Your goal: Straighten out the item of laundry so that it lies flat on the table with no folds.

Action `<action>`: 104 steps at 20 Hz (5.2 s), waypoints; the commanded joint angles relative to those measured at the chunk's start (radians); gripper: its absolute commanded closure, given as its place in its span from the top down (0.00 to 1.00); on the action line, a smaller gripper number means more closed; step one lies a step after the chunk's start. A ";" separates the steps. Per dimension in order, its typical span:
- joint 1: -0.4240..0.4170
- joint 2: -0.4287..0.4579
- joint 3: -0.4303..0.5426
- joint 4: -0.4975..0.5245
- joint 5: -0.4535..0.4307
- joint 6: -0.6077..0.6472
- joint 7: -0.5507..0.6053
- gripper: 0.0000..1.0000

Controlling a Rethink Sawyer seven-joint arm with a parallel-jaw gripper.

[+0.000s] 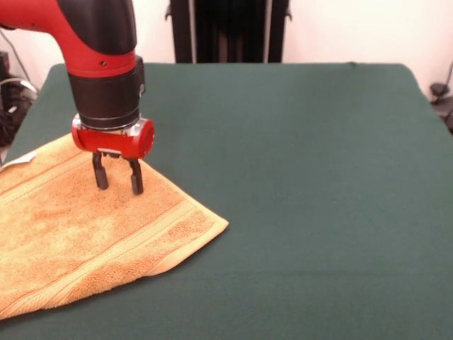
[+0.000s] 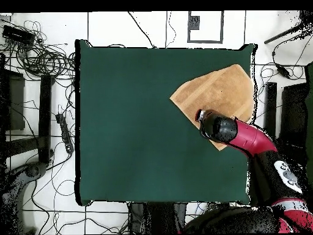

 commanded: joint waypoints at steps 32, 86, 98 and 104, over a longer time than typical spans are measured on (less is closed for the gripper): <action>-0.030 -0.080 0.044 0.596 0.118 -0.412 0.278 1.00; 0.132 -0.104 -0.075 0.115 0.130 0.273 0.181 1.00; 0.145 -0.295 -0.099 0.166 0.156 0.395 0.142 1.00; 0.139 -0.017 -0.063 -0.231 0.147 0.498 0.111 1.00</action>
